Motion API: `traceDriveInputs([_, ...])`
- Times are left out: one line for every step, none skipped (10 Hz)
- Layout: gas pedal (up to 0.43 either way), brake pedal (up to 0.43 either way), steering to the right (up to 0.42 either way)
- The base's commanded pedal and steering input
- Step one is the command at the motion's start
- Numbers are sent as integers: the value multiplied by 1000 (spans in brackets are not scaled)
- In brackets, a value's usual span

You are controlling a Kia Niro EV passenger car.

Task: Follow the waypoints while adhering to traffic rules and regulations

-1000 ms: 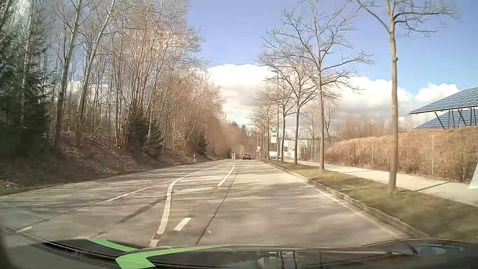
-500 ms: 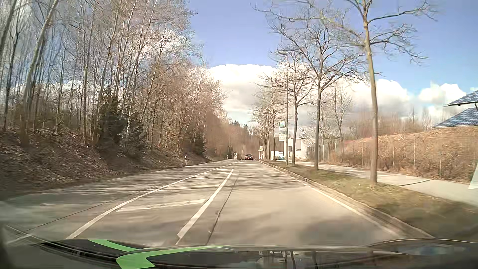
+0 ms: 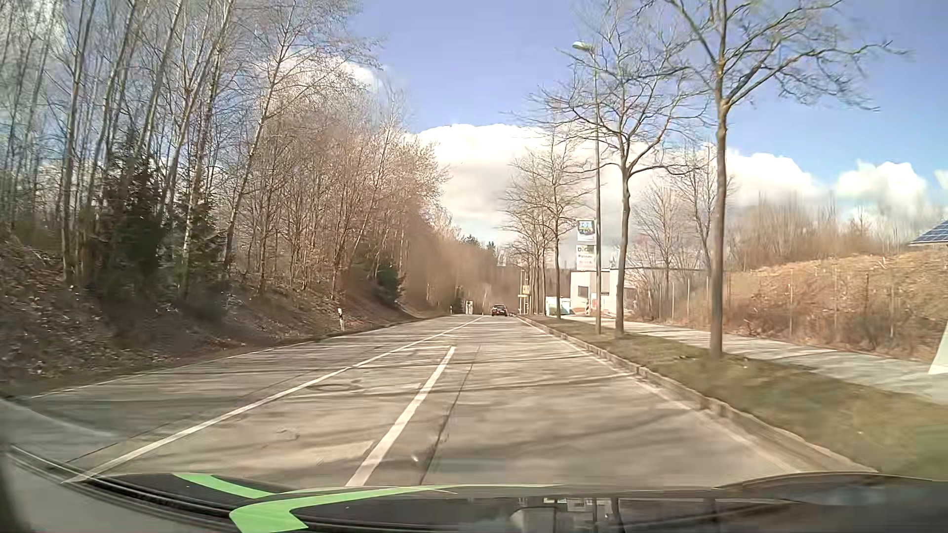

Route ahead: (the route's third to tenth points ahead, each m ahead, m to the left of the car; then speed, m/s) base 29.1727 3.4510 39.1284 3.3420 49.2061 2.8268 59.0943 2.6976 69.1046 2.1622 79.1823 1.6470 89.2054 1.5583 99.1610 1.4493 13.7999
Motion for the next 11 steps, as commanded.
traceDriveInputs([130,0,-4])
traceDriveInputs([130,0,-2])
traceDriveInputs([130,0,-1])
traceDriveInputs([130,0,0])
traceDriveInputs([130,0,0])
traceDriveInputs([130,0,0])
traceDriveInputs([130,0,0])
traceDriveInputs([130,0,0])
traceDriveInputs([130,0,0])
traceDriveInputs([130,0,0])
traceDriveInputs([130,0,1])
